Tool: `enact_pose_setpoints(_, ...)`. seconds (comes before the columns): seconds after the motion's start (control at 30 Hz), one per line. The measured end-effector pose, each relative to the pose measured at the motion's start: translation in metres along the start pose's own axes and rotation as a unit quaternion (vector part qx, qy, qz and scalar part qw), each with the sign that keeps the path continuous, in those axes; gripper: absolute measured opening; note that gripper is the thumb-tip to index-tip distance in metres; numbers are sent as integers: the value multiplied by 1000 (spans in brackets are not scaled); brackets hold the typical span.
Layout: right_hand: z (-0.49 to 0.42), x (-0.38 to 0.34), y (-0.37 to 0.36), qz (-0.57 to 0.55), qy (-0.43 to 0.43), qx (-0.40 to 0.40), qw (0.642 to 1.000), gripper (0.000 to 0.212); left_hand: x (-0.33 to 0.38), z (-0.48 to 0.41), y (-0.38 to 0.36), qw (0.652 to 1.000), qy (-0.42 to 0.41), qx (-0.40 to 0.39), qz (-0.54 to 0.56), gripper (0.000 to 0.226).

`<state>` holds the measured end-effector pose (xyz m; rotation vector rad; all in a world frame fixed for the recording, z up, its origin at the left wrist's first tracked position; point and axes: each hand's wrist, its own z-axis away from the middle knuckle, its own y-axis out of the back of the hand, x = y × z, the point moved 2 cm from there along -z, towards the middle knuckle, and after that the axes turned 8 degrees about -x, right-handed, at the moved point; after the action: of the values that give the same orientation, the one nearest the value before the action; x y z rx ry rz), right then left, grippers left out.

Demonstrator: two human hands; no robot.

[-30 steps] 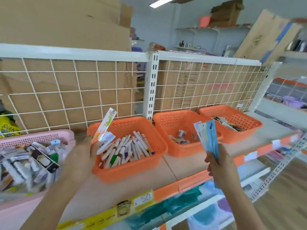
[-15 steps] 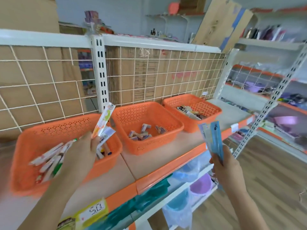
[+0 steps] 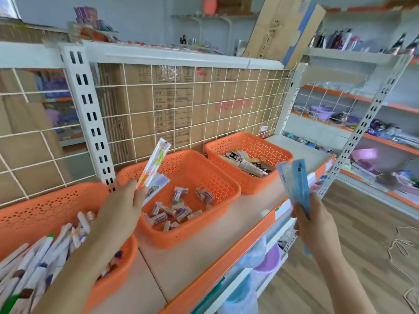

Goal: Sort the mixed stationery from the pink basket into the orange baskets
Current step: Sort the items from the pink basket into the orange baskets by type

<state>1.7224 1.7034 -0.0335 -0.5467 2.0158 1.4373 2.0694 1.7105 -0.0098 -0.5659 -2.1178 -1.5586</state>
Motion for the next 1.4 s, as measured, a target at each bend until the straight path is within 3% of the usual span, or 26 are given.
enact_pose_setpoints(0.17, -46, 6, -14, -22, 5, -11, 1000, 9, 7, -29, -13, 1000, 9, -6, -17, 22)
enact_pose_setpoints(0.47, -177, 15, -25, -51, 70, -75, 993, 4, 54, -103, -48, 995, 69, 59, -36, 28)
enact_pose_setpoints(0.67, -262, 16, -31, -112, 108, -138, 978, 11, 108, -167, -95, 995, 66, 70, 24, 23)
enact_pose_setpoints(0.77, -284, 14, -43, -143, 131, -192, 962, 4, 139, -195, -126, 996, 45, 50, 50, 21)
enact_pose_setpoints(0.9, -297, 16, -66, -189, 150, -263, 934, 23, 174, -232, -168, 982, 42, 26, 181, 21)
enact_pose_setpoints(1.0, -308, 28, -82, -156, 154, -309, 925, 31, 188, -252, -197, 936, 108, 6, 335, 14)
enact_pose_setpoints(1.07, -314, 36, -87, -115, 160, -317, 928, 29, 190, -257, -213, 923, 140, 4, 358, 23)
enact_pose_setpoints(1.17, -320, 46, -85, -32, 176, -315, 932, 18, 188, -251, -230, 929, 164, -40, 329, 39)
enact_pose_setpoints(1.3, -323, 51, -78, 56, 196, -295, 933, 42, 171, -233, -244, 944, 214, -116, 222, 61)
enact_pose_setpoints(1.4, -317, 54, -65, 81, 207, -241, 945, 45, 165, -218, -236, 967, 167, -99, 166, 56)
